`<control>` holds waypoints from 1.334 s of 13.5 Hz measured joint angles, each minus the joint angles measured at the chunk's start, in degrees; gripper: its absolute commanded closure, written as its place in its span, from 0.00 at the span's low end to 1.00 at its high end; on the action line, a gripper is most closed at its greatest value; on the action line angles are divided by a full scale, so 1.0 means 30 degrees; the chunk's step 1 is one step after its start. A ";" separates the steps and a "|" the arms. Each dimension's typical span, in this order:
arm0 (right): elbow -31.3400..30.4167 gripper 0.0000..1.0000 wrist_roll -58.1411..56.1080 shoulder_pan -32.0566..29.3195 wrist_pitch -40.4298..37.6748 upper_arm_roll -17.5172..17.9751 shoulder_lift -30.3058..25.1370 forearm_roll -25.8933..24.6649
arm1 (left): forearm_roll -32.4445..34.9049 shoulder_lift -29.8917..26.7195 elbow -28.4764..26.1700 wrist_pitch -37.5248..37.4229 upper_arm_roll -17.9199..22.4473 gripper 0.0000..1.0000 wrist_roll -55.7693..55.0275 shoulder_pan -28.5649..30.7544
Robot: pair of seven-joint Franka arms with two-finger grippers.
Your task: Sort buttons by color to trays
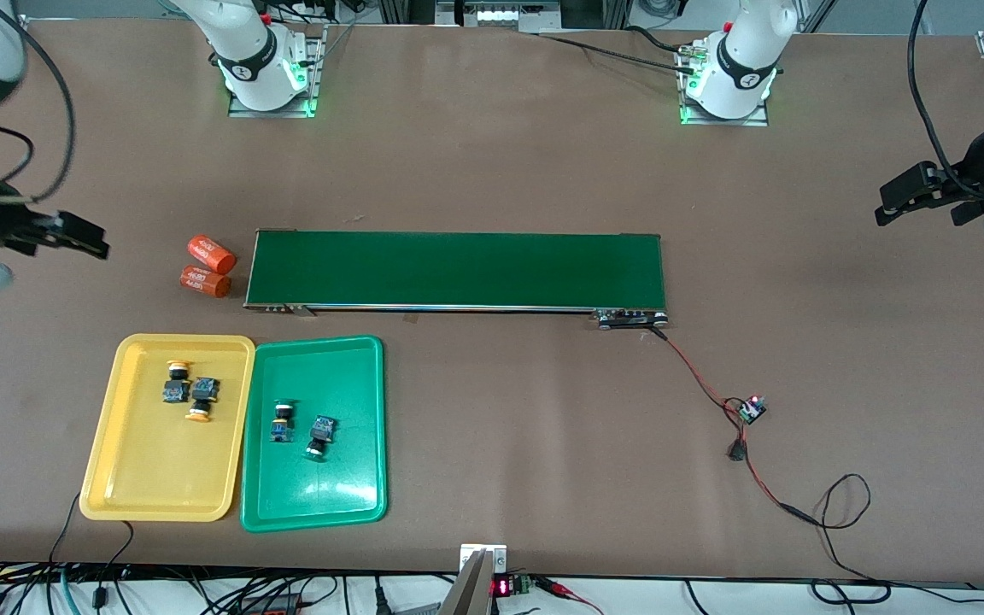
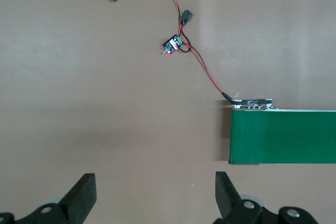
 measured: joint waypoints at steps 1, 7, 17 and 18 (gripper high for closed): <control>-0.0031 0.00 -0.0349 -0.0520 -0.0244 0.0198 -0.0401 -0.0009 | 0.0000 0.0000 0.0000 0.0038 -0.0007 0.00 0.0000 -0.0006; -0.0143 0.00 -0.1006 -0.2268 -0.1120 0.0309 -0.2108 -0.0011 | 0.0009 0.0002 -0.0003 0.0070 0.0126 0.00 0.0000 0.0167; -0.0520 0.00 -0.1950 -0.2244 -0.1220 0.1270 -0.2247 -0.0012 | 0.0057 0.0003 -0.0005 0.0069 0.0162 0.00 -0.0003 0.0233; -0.0520 0.00 -0.1955 -0.2230 -0.1285 0.1267 -0.2248 -0.0012 | 0.0057 0.0003 -0.0005 0.0069 0.0165 0.00 -0.0003 0.0238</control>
